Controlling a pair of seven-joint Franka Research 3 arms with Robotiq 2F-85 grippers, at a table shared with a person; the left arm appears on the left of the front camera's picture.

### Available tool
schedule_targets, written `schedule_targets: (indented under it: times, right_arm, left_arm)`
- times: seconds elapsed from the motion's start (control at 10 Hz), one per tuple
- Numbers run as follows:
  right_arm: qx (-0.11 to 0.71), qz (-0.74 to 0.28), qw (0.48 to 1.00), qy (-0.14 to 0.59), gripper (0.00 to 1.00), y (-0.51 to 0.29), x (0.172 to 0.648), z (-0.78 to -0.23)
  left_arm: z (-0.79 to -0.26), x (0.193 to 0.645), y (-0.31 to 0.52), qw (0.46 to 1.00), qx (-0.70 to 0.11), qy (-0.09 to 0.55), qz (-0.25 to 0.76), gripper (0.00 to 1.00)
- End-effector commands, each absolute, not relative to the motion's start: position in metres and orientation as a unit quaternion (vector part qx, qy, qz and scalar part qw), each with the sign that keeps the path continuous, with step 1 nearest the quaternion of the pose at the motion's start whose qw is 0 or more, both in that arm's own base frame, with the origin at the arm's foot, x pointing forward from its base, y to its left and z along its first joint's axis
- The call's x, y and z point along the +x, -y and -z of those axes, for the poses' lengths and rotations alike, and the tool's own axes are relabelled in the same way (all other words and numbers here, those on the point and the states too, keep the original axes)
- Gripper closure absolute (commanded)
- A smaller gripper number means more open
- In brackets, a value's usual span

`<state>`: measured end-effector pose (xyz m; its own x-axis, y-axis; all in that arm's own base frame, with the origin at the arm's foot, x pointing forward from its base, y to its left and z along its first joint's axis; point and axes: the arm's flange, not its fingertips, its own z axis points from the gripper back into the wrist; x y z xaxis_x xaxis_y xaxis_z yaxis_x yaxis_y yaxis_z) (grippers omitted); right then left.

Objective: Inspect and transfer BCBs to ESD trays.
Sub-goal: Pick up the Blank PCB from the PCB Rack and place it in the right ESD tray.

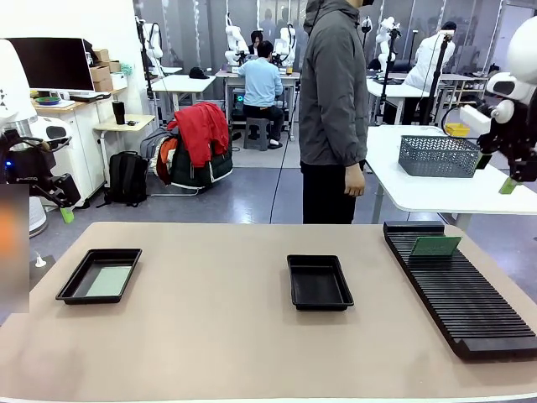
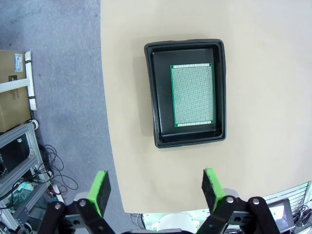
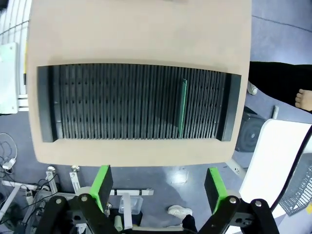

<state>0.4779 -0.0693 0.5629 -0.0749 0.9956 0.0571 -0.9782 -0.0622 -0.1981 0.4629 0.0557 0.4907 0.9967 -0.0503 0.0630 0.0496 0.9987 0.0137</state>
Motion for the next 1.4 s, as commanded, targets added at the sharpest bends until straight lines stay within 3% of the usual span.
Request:
schedule_targets:
  times: [0.0,0.5,1.3]
  right_arm:
    - [-0.043,-0.733,0.669,0.117,0.00,0.078,0.493,-0.536]
    - [-0.029,-0.733,0.670,0.117,0.00,0.083,0.534,-0.457]
    - [-0.019,-0.731,0.674,0.108,0.00,0.077,0.570,-0.377]
  left_arm:
    - [-0.489,0.463,-0.056,0.999,0.007,0.033,0.024,0.00]
    - [-0.489,0.463,-0.056,0.999,0.007,0.033,0.024,0.00]
    - [-0.489,0.463,-0.056,0.999,0.007,0.033,0.024,0.00]
